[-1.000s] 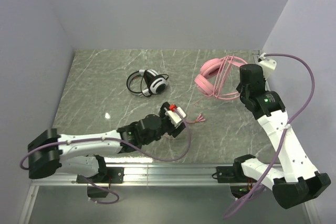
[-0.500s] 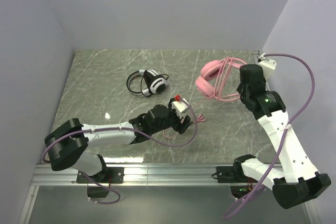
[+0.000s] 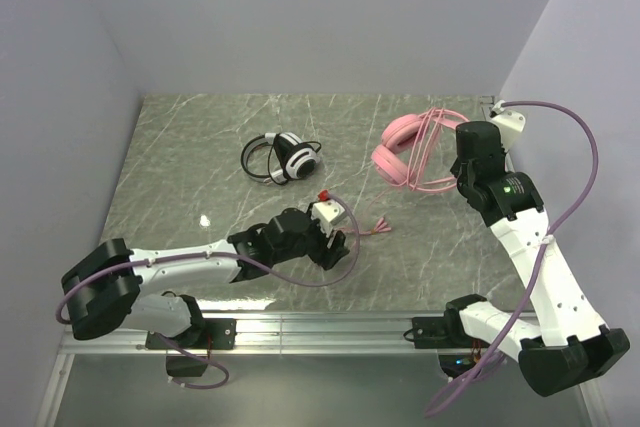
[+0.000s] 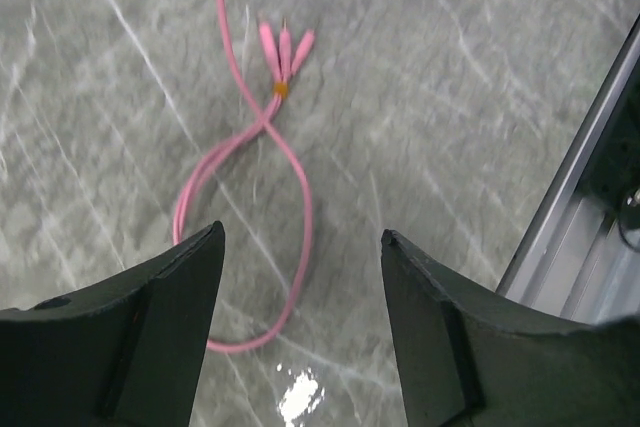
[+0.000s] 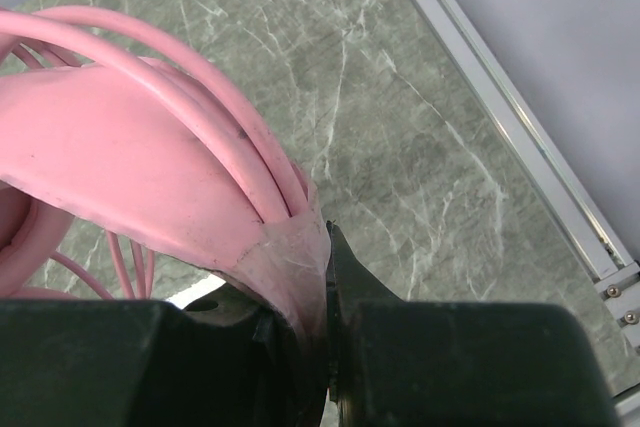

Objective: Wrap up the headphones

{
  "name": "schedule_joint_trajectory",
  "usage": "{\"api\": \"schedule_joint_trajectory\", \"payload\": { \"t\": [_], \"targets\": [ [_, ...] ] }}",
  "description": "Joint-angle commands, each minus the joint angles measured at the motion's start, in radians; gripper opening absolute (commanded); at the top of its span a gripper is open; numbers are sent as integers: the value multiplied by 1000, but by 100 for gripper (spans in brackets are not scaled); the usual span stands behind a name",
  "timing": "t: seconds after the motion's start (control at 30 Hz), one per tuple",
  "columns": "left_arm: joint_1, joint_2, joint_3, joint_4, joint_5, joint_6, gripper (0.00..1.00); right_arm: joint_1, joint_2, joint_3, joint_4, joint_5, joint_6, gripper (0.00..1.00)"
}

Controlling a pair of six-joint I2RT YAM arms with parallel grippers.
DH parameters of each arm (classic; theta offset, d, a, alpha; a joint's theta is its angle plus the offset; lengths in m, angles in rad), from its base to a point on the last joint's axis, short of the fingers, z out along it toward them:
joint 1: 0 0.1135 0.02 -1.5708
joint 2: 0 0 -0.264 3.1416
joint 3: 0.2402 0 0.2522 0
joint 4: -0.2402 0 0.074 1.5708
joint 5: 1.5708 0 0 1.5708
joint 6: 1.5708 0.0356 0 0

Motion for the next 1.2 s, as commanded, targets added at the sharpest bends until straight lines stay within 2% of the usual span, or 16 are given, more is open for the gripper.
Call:
{"api": "schedule_joint_trajectory", "payload": {
  "t": [0.0,0.2,0.5,0.67,0.77,0.8,0.83,1.07,1.13,1.17],
  "targets": [
    [-2,-33,-35,-33,21,-41,69,6,-10,67,100,11,37,0],
    [-2,14,-42,-28,43,-45,70,6,-10,61,100,5,46,0],
    [-2,188,36,-28,48,-41,66,6,-9,63,100,-3,49,0],
    [-2,224,59,-15,20,-48,63,5,-12,58,104,-4,49,0],
    [-2,261,83,-39,17,-48,50,6,-15,53,107,-10,51,0],
    [-2,272,105,-48,17,-48,41,6,-15,53,106,-10,51,0],
    [-2,283,111,-57,17,-46,39,6,-17,52,106,-10,51,0],
    [-3,268,62,-13,68,-60,40,5,-17,59,107,-9,52,0],
    [-3,267,63,-24,65,-60,26,3,-17,56,109,-10,52,0],
    [-3,269,67,-41,71,-58,16,5,-17,55,112,-9,55,0]
  ]
}}
